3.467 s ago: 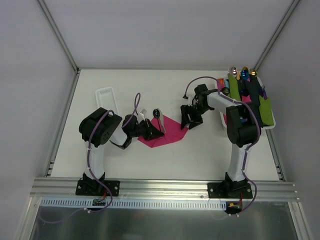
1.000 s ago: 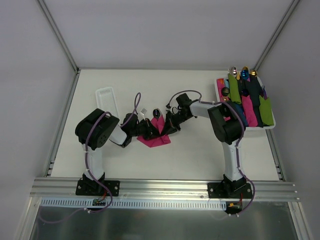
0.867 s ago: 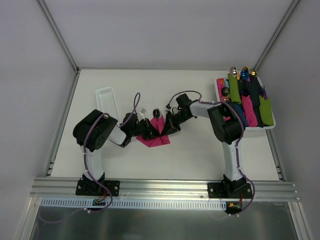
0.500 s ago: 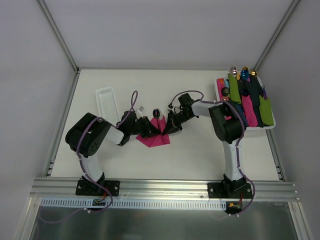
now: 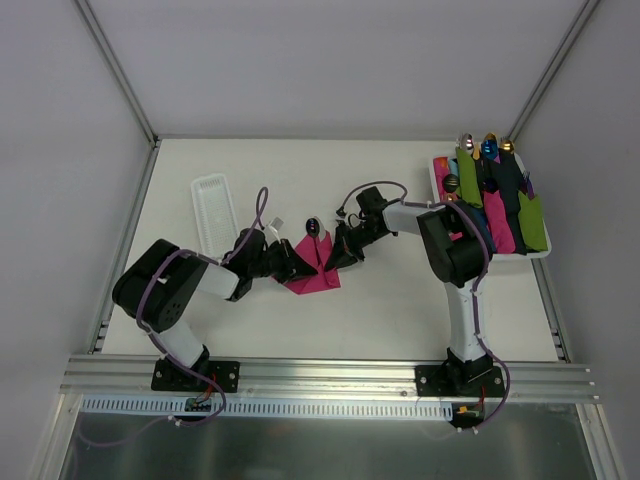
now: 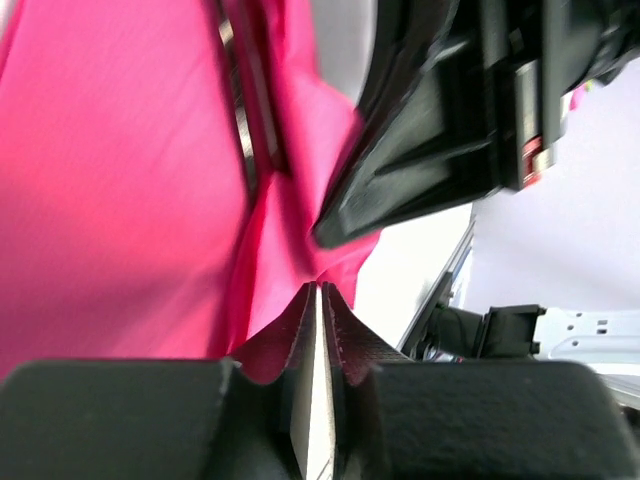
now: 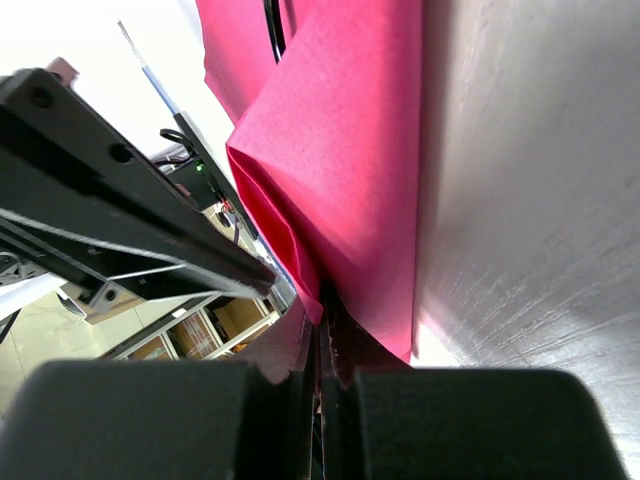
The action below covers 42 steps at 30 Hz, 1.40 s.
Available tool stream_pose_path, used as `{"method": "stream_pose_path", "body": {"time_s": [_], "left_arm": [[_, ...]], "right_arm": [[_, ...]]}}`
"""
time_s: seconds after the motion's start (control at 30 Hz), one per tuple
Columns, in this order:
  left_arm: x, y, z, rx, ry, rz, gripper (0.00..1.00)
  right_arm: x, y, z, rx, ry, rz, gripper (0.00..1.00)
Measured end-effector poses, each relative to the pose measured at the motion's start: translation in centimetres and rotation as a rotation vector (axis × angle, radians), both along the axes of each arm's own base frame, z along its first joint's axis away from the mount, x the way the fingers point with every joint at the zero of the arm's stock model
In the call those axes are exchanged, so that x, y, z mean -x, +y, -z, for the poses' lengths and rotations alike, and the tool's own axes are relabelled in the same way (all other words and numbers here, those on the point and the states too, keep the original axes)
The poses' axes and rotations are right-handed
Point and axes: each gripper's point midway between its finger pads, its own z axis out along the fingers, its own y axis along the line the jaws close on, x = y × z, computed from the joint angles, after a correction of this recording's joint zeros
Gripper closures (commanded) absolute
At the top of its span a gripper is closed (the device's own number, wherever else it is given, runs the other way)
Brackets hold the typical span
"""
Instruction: Place the utensils on the paper napkin and roll it up
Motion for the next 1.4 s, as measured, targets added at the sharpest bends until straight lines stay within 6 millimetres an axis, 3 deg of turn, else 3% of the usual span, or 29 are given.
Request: {"method": "stream_pose_path", "body": {"time_s": [0.23,0.53,1.07,1.23,1.3,1.33,1.4], "left_arm": [[1.6,1.0,1.7,-0.040,0.047,0.002,1.00],[2.2,1.4,3.4,-0.078,0.103,0.003,1.00],[1.9,1.0,3.4,-0.069,0.100,0.010,1.00],[1.9,1.0,3.4,-0.069,0.099,0.009,1.00],[1.8,1.0,3.4,-0.069,0.099,0.009,1.00],[1.9,1.0,3.4,-0.069,0.098,0.009,1.00],[1.9,1.1,3.3,-0.071,0.096,0.005,0.99]], "right_arm": [[0.0,0.0,0.0,0.000,0.000,0.000,1.00],[0.1,0.1,-0.1,0.003,0.012,0.005,1.00],[0.9,2.4,-0.2,-0.003,0.027,0.003,0.98],[0.7,2.4,0.3,0.006,0.030,0.010,0.76],[0.7,2.5,0.4,0.007,0.028,0.012,0.64],[0.6,2.5,0.4,0.006,0.028,0.013,0.53],[0.7,2.7,-0.1,-0.013,0.046,0.014,0.44]]}}
